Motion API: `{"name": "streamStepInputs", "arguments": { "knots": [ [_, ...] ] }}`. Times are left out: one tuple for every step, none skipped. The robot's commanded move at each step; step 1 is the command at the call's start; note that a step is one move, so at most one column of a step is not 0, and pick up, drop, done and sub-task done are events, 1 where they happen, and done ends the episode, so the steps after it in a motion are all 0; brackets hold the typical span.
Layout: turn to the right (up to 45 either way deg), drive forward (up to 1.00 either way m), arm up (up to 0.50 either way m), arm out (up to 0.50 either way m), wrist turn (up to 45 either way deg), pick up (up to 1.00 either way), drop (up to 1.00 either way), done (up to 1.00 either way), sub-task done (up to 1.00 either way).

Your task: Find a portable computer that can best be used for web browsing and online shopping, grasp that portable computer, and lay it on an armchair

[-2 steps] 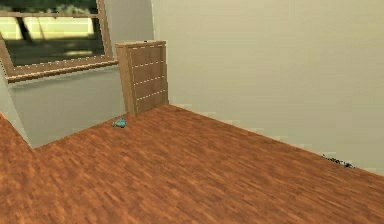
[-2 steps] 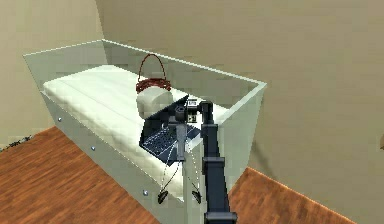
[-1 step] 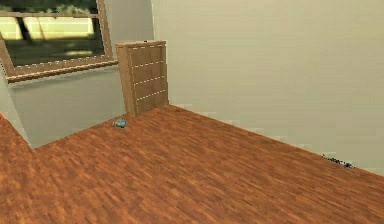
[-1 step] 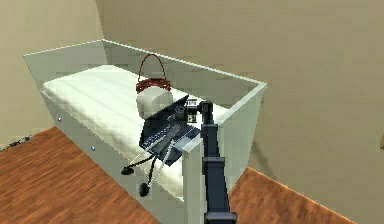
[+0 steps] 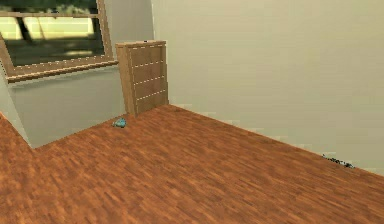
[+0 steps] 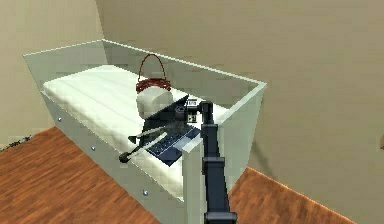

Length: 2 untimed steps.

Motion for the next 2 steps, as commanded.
{"name": "streamStepInputs", "arguments": {
  "knots": [
    [0.0,0.00,0.00,0.00,45.0,0.00,0.00,0.00,0.00],
    [0.0,0.00,0.00,0.00,18.0,0.00,0.00,0.00,0.00]
  ]
}}
